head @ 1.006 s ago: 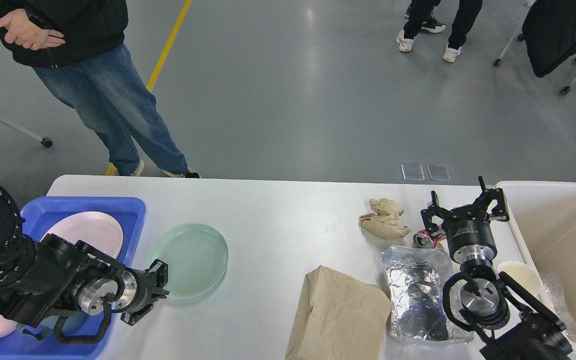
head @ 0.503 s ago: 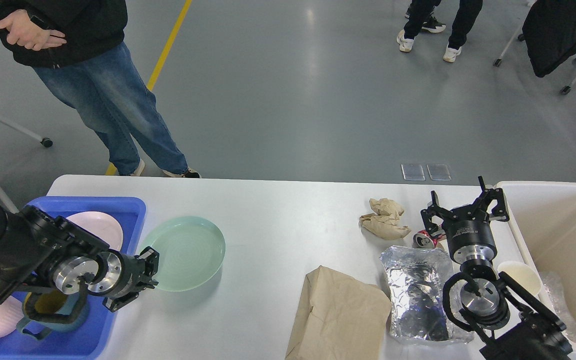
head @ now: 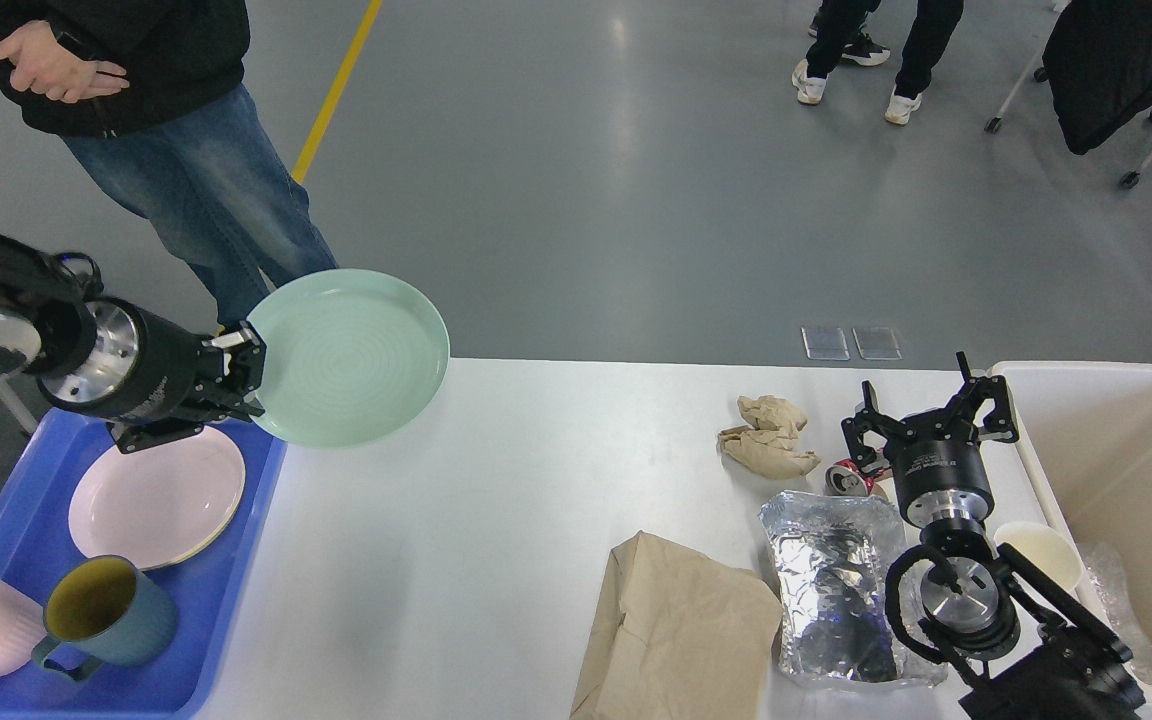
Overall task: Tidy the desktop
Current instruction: 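Lift the pale green plate and lay it onto the pink plate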
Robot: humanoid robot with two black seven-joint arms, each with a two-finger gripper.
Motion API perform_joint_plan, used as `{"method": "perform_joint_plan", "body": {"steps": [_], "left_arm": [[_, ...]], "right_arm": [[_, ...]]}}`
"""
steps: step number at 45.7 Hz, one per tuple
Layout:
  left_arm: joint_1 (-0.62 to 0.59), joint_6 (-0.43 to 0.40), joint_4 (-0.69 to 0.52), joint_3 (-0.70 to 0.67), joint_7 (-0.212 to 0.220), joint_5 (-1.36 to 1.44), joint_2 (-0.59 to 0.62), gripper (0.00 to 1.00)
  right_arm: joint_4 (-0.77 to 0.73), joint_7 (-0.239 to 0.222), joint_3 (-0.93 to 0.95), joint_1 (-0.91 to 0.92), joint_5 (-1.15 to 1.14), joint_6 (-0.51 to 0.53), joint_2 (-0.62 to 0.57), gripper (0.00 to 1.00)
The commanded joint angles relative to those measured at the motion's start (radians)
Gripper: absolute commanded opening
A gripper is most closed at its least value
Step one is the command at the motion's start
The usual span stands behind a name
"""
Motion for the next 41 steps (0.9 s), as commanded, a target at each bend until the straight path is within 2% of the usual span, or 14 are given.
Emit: {"method": "perform_joint_plan", "body": {"steps": [1, 4, 12, 21, 24, 29, 36, 41], "left_arm": [[-0.133, -0.187, -0.003, 0.095, -0.002, 0.003, 0.002, 0.0], [-0.142, -0.227, 0.005, 0.123, -0.007, 0.005, 0.003, 0.0], [-0.087, -0.259, 0.049, 0.158, -0.005, 0.065, 0.066, 0.0], [0.051, -0.412, 0.313, 0.205, 0.013, 0.065, 0.246, 0.0], [0.103, -0.417, 0.397, 0.19, 0.048, 0.063, 0.313, 0.0], [0.207, -0.415, 0.56, 0.13, 0.136, 0.063, 0.408, 0.0], [0.517, -0.408, 0.777, -0.087, 0.197, 0.065, 0.476, 0.0], [0.707, -0.382, 0.902, -0.264, 0.3, 0.065, 0.48, 0.0]], "right_arm": [[0.0, 0.0, 0.0, 0.0, 0.0, 0.0, 0.0, 1.0], [0.0, 0.0, 0.0, 0.0, 0.0, 0.0, 0.0, 1.0], [0.0, 0.0, 0.0, 0.0, 0.0, -0.001, 0.0, 1.0], [0.0, 0.0, 0.0, 0.0, 0.0, -0.001, 0.0, 1.0], [0.0, 0.0, 0.0, 0.0, 0.0, 0.0, -0.002, 1.0], [0.002, 0.0, 0.0, 0.0, 0.0, 0.0, -0.002, 1.0], [0.002, 0.0, 0.0, 0.0, 0.0, 0.0, -0.002, 1.0], [0.002, 0.0, 0.0, 0.0, 0.0, 0.0, -0.002, 1.0]]}}
